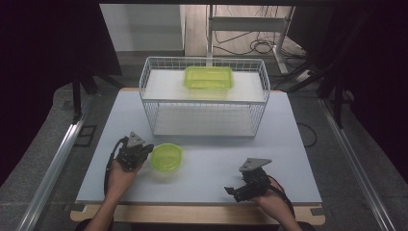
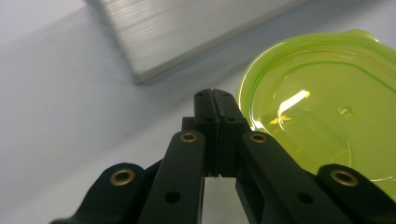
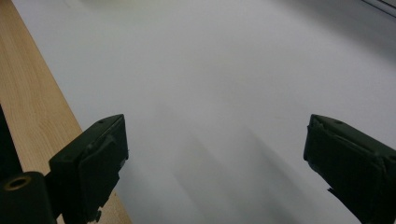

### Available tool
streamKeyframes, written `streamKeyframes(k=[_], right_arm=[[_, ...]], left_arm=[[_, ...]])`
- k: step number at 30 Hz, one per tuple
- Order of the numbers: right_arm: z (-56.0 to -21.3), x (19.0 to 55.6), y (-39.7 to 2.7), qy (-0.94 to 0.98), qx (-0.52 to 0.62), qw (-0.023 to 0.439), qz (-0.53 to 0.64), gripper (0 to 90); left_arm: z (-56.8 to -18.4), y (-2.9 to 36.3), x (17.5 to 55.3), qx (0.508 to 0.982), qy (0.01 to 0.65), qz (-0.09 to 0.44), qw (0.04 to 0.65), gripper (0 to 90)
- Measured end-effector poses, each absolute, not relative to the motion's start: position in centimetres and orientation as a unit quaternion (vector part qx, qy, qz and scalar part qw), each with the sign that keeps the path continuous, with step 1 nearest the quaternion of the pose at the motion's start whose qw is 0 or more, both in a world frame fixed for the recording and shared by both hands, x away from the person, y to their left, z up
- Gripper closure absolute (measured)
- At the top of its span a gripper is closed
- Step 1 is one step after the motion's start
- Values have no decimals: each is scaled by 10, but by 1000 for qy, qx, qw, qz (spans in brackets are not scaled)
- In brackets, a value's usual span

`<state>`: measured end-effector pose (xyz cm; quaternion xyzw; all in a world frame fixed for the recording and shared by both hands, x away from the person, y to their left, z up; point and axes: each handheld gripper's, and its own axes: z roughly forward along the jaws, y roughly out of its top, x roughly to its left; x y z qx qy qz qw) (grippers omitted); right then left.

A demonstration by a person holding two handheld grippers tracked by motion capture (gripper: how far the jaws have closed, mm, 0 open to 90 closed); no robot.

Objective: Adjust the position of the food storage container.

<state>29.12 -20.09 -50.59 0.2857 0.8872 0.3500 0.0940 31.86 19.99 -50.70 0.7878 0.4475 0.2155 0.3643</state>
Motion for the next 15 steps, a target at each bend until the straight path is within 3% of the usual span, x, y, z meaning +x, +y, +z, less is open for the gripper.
streamKeyframes(k=[8, 15], right_arm=[[-507, 292, -201, 888, 287, 94, 346, 69], [-506, 293, -203, 887, 290, 97, 345, 69]], left_arm=[[-503, 180, 315, 795, 430, 207, 374, 877], [-510, 204, 309, 802, 436, 181, 366, 900]])
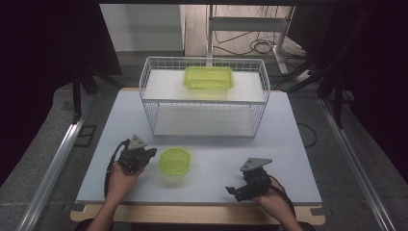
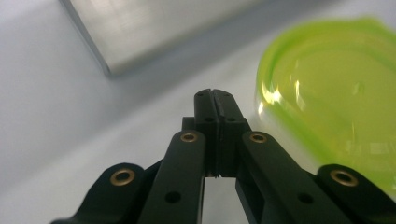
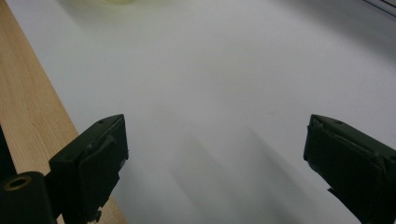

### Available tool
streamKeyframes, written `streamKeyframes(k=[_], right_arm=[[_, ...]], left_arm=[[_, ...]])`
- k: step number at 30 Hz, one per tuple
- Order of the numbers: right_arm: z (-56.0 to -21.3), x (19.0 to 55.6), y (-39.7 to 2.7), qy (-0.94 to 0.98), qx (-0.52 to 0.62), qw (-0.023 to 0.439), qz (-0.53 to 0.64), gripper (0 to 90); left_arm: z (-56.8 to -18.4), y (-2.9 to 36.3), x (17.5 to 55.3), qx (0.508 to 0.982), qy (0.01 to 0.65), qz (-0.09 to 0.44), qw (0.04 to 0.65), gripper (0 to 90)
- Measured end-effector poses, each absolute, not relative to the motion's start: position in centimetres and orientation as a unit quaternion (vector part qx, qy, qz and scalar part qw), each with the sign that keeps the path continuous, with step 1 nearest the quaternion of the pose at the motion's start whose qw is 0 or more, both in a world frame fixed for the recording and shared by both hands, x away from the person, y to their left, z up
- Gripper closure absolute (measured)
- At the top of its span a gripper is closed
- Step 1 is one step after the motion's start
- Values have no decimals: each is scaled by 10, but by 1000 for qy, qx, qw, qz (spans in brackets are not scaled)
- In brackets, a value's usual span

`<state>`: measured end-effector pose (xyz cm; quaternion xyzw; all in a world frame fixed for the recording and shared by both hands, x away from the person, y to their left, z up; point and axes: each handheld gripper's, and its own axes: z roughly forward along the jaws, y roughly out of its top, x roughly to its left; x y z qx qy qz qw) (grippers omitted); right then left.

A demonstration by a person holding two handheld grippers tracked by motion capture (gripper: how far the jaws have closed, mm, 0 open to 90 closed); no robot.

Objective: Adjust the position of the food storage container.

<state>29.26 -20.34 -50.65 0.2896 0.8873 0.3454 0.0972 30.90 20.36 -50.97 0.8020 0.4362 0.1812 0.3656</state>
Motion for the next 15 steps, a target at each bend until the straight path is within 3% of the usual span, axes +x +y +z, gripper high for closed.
streamKeyframes(k=[5, 15], right_arm=[[-507, 293, -203, 888, 289, 98, 345, 69], [-508, 293, -203, 889, 287, 98, 342, 69]], left_arm=[[-525, 204, 295, 819, 425, 139, 360, 900], [-527, 181, 291, 844, 377, 128, 360, 900]])
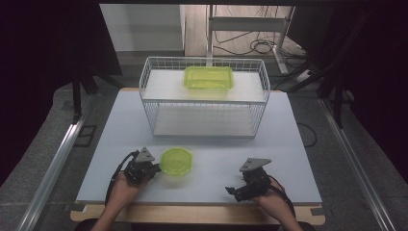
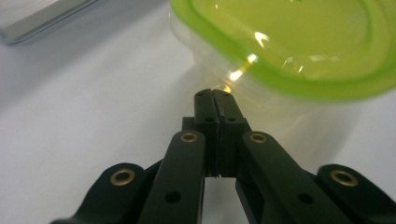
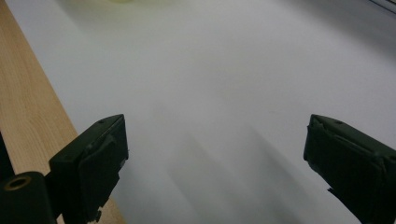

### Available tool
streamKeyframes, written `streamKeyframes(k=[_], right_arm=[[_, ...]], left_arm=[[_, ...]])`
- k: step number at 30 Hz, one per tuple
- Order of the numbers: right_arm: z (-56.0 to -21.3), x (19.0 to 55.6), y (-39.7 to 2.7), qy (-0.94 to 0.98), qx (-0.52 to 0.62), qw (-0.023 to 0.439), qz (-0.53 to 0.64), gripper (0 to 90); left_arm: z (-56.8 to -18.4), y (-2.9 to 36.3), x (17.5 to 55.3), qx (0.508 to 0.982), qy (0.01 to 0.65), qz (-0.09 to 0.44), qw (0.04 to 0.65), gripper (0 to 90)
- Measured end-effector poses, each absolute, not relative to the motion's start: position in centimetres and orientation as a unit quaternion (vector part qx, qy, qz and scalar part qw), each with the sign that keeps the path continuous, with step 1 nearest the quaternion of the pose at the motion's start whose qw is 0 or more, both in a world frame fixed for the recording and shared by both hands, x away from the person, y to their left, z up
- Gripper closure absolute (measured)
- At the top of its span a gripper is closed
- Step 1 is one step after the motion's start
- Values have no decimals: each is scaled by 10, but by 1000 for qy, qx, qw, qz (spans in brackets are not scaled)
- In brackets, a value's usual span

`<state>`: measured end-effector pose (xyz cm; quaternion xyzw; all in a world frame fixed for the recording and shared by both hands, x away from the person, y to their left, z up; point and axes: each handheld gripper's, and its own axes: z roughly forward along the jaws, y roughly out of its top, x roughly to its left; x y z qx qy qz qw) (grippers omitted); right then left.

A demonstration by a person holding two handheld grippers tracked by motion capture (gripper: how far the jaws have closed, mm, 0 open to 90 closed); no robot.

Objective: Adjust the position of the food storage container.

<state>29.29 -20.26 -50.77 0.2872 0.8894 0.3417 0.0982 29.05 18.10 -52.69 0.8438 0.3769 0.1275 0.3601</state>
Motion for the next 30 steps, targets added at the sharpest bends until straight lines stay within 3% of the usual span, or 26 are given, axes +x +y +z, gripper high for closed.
streamKeyframes(k=[18, 24, 29, 30], right_arm=[[-513, 293, -199, 894, 285, 91, 332, 69], [-512, 293, -200, 895, 283, 94, 332, 69], [-511, 293, -202, 893, 286, 97, 334, 69], [-511, 293, -202, 892, 287, 99, 334, 69]], left_arm=[[-529, 120, 287, 877, 309, 112, 351, 897], [-530, 120, 286, 876, 317, 113, 344, 875], [-522, 136, 277, 860, 336, 128, 361, 666], [-520, 139, 274, 857, 338, 129, 367, 666]])
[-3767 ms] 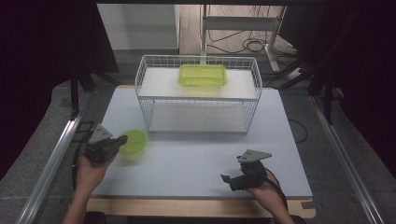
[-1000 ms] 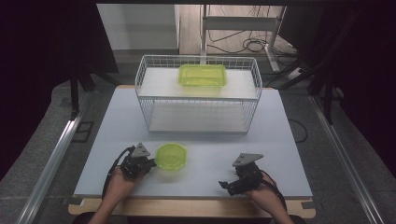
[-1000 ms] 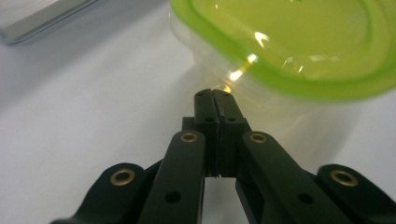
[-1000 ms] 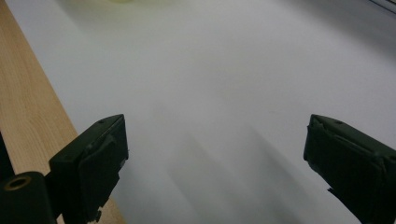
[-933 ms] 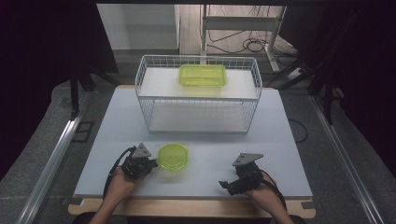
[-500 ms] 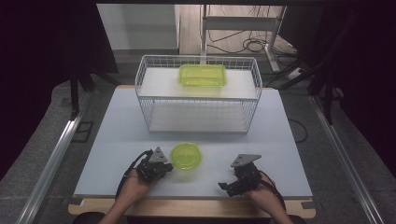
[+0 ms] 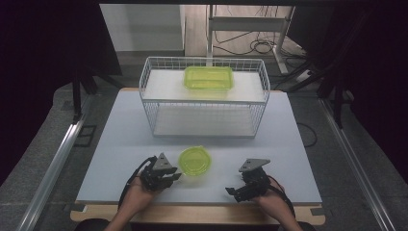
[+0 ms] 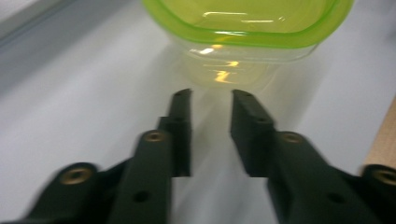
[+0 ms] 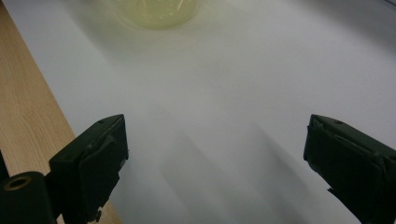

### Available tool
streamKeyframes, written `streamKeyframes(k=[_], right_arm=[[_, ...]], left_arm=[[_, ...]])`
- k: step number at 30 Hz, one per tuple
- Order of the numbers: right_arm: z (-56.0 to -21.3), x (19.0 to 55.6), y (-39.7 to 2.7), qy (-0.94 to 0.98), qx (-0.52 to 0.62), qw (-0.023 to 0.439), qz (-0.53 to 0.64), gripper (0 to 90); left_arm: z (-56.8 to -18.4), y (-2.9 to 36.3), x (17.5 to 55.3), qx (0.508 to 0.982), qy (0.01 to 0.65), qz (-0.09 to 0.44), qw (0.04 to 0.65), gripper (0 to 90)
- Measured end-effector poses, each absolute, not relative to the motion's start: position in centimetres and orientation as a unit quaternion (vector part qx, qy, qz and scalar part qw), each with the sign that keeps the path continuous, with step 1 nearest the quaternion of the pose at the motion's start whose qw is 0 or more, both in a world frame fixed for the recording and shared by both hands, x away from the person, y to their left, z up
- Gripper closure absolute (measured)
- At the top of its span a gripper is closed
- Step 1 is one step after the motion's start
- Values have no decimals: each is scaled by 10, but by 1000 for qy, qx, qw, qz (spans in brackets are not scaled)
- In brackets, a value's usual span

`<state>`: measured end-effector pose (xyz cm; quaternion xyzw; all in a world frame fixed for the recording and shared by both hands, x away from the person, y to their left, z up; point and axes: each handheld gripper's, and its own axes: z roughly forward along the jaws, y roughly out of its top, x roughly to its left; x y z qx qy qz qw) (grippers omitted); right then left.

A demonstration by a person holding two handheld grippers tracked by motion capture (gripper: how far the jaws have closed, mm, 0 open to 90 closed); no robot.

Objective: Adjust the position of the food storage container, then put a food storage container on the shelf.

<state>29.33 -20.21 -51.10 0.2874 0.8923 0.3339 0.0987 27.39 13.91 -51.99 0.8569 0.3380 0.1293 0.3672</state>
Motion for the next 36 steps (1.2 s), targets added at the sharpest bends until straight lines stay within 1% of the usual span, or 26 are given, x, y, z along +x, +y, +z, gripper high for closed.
streamKeyframes(k=[1, 2, 3, 4, 8, 9, 13, 16, 20, 23, 26, 31, 36], right_arm=[[-511, 293, -203, 892, 287, 100, 334, 69], [-510, 293, -203, 891, 285, 101, 339, 69], [-510, 293, -203, 891, 285, 101, 339, 69], [-509, 293, -204, 890, 285, 101, 342, 71], [-508, 293, -204, 888, 285, 101, 346, 71], [-508, 294, -204, 887, 285, 101, 349, 71], [-508, 294, -205, 883, 290, 101, 354, 71], [-508, 295, -206, 881, 292, 103, 359, 71], [-509, 297, -208, 879, 297, 107, 358, 71], [-510, 298, -211, 875, 304, 109, 360, 71], [-509, 301, -214, 869, 308, 108, 372, 71], [-507, 303, -217, 855, 309, 112, 402, 71], [-505, 306, -214, 857, 307, 105, 401, 70]], left_arm=[[-519, 142, 271, 852, 343, 129, 375, 614], [-516, 149, 263, 841, 356, 132, 386, 511], [-516, 149, 263, 841, 356, 132, 386, 476], [-515, 154, 254, 831, 366, 134, 397, 438], [-514, 161, 241, 819, 381, 149, 402, 255], [-513, 166, 233, 814, 388, 160, 401, 227], [-515, 174, 222, 812, 396, 164, 396, 88], [-520, 178, 215, 810, 400, 189, 385, 21], [-524, 181, 216, 808, 403, 208, 377, 0], [-526, 182, 217, 805, 403, 205, 385, 0], [-526, 181, 216, 811, 388, 217, 381, 0], [-527, 181, 216, 810, 382, 219, 386, 0], [-528, 180, 216, 813, 378, 225, 382, 0]])
